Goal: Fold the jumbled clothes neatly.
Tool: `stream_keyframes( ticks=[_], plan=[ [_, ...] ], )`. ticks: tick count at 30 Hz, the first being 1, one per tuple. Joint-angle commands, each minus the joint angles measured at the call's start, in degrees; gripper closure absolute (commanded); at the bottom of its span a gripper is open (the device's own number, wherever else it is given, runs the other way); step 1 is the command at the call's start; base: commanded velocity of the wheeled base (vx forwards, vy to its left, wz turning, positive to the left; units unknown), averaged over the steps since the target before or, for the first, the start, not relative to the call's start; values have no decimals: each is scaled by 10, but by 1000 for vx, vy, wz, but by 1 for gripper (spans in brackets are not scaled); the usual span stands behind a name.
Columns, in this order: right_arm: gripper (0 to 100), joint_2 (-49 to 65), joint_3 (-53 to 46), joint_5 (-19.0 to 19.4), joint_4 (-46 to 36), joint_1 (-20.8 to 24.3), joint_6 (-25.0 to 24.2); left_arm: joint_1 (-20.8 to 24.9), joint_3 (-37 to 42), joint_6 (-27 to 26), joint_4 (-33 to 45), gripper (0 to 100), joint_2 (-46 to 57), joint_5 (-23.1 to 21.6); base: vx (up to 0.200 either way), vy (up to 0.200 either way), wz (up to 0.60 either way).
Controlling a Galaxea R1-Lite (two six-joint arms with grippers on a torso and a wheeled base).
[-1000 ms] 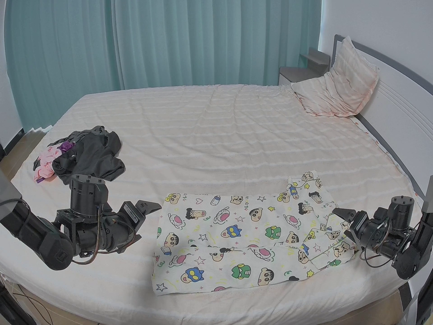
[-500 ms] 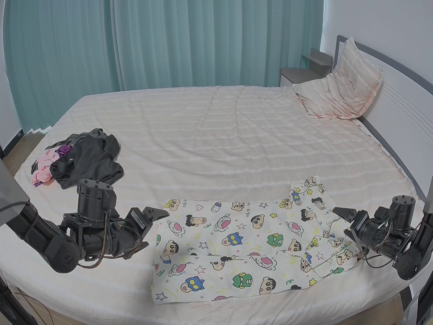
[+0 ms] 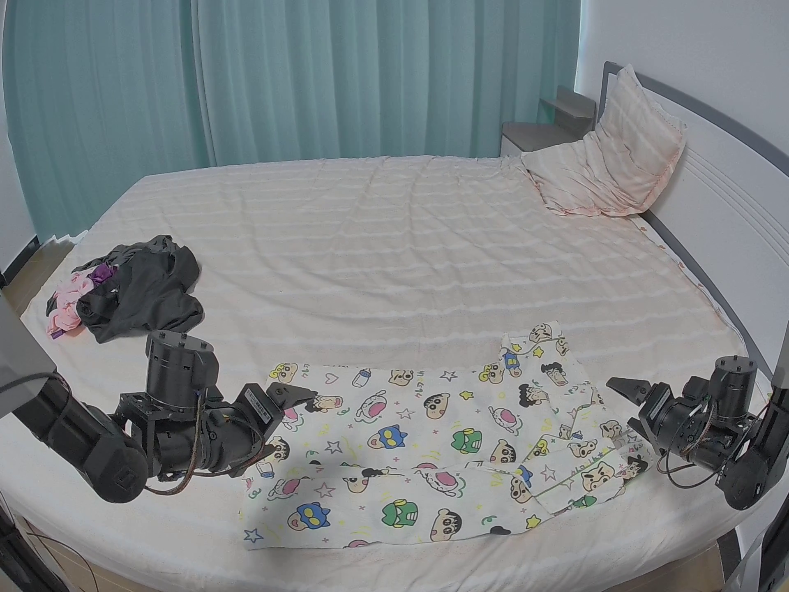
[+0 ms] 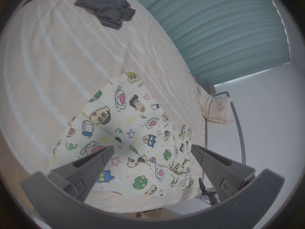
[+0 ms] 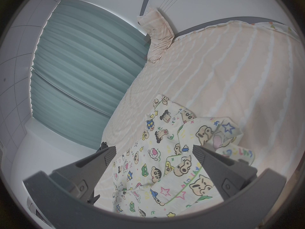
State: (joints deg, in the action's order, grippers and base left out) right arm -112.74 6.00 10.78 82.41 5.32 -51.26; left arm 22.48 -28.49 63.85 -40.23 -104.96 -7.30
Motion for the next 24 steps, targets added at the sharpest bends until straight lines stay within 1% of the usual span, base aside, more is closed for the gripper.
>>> stream_keyframes(
  ticks=[1,3,4,6,7,8,9,10,11,12,14,18,21,24],
  plan=[
    [0,1,-1,0,-1,1,1,0,1,-2,-1,0,5,6,0,0,0],
    [0,1,-2,0,-1,2,1,0,2,-4,-2,0,12,15,0,0,0],
    [0,1,-6,0,0,7,1,-6,2,-19,0,0,33,41,0,0,0],
    [0,1,-7,-1,0,15,1,-25,2,-69,2,0,43,47,0,0,0],
    [0,1,-7,-1,0,15,1,-25,2,-69,2,0,43,47,0,0,0],
    [0,2,-9,-3,0,22,1,-75,-7,-147,8,0,39,43,0,0,0],
    [0,2,-10,-5,0,24,1,-89,-10,-171,9,0,35,41,0,0,0],
    [0,2,-12,-10,1,26,1,-111,-21,-208,14,0,23,33,0,0,0],
    [0,2,-12,-14,1,28,1,-120,-26,-225,18,0,14,26,0,0,0],
    [0,2,-13,-18,0,33,1,-140,-39,-261,30,0,-3,10,0,0,0],
    [0,2,-14,-24,0,42,1,-169,-68,-299,47,0,-26,-15,0,0,0],
    [0,2,-21,-34,0,54,2,-183,-140,-310,83,0,-72,-58,0,0,0],
    [0,2,-25,-38,1,54,3,-183,-191,-326,115,0,-112,-64,0,0,0],
    [0,0,-26,-38,1,54,5,-183,-226,-343,129,0,-149,-65,0,0,0]
  ],
)
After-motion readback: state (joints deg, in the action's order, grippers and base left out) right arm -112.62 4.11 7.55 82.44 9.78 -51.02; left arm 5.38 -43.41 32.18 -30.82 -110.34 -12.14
